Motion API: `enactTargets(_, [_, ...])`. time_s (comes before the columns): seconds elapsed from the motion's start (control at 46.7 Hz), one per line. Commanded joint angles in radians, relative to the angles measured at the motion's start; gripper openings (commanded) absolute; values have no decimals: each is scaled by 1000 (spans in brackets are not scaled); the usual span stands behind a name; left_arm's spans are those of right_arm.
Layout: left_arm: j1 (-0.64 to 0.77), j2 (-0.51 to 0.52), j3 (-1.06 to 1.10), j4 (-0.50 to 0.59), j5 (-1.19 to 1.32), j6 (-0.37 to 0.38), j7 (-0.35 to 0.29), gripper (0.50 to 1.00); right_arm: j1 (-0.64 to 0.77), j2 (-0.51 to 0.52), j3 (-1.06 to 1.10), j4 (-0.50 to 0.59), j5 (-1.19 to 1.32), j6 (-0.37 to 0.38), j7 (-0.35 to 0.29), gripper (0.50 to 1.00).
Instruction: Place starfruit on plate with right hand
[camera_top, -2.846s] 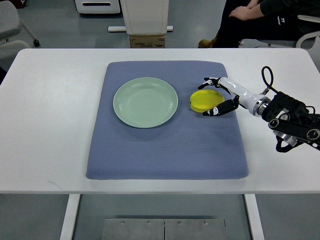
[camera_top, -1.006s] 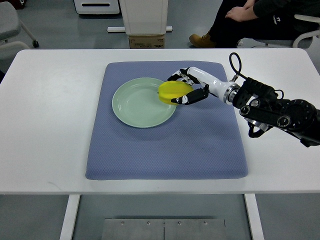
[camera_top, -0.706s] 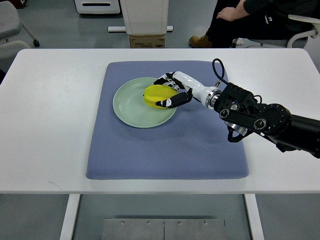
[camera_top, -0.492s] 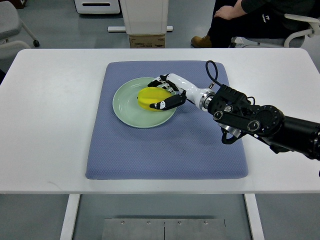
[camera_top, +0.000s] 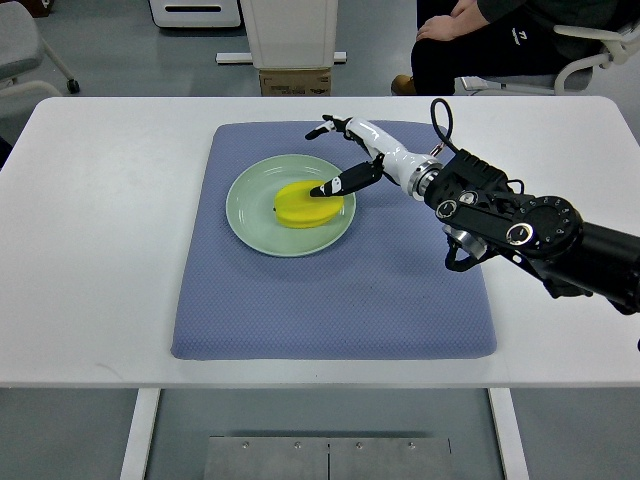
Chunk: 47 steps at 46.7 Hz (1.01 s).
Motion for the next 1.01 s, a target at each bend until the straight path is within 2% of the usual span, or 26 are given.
enactTargets(0.0, [0, 0, 0, 0, 0, 0, 0, 1000, -30, -2, 109, 1, 0, 2, -3, 1000])
enactTargets(0.364, [0, 0, 0, 0, 0, 0, 0, 1000, -184, -52, 425, 4, 80, 16, 8, 1000])
enactTargets(0.706, [0, 0, 0, 0, 0, 0, 0, 1000, -257, -95, 640, -4, 337, 16, 6, 1000])
enactTargets(0.984, [0, 0, 0, 0, 0, 0, 0, 1000, -389, -98, 824, -9, 448, 80, -1, 1000])
